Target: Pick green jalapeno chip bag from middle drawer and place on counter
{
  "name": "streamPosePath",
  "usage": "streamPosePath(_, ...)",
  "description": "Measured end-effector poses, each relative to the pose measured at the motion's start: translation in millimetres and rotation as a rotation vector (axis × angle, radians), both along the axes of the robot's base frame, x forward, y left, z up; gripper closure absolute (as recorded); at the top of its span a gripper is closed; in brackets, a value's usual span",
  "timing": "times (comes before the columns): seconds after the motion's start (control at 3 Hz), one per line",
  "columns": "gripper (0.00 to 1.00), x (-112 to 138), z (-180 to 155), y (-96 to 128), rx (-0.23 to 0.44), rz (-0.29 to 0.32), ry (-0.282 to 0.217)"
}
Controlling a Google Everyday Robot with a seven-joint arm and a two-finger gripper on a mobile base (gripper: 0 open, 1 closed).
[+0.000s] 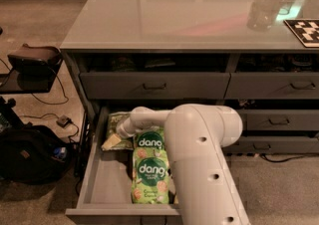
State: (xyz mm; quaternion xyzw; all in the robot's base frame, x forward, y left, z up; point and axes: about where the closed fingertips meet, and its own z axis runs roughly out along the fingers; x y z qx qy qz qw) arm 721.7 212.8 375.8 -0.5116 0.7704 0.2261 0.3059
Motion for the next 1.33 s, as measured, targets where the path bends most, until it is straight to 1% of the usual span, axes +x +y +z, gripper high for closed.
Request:
streamPosePath(0.33, 0.0, 3, -11, 8, -0.015, 0.016, 0.018)
streamPosePath(0.67, 0.0, 4, -19, 2, -0.017, -0.002, 0.032)
streamPosePath(1.0, 0.0, -1, -30, 2, -0.041, 0.011, 0.046)
streamPosePath(1.33, 0.0, -1, -30, 2, -0.041, 0.011, 0.046)
